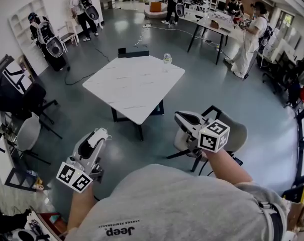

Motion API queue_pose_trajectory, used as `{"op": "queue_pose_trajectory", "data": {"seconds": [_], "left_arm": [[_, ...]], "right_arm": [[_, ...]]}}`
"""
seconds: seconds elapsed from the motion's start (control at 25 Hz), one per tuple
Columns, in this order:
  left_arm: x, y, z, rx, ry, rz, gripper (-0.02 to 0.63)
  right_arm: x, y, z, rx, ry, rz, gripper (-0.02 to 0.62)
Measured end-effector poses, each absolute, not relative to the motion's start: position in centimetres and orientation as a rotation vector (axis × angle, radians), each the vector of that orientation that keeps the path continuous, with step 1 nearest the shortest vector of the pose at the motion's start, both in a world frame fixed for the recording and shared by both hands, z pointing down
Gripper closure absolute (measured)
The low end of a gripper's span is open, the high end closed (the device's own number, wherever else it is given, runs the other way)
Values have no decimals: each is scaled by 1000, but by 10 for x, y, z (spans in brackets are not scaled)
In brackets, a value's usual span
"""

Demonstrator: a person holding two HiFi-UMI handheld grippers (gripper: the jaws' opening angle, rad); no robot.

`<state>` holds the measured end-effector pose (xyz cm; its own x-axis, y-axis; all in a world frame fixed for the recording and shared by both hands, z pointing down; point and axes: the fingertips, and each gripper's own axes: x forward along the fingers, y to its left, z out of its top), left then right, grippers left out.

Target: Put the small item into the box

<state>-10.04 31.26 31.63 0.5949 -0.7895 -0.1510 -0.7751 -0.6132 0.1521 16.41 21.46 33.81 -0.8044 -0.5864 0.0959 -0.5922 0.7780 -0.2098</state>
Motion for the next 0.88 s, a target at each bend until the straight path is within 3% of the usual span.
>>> {"op": "queue_pose_trajectory", "data": {"seconds": [0.88], "left_arm": [[44, 294, 307, 2755, -1342, -250, 428]], "right_arm": [[277, 201, 331, 866, -3005, 349, 591]]}}
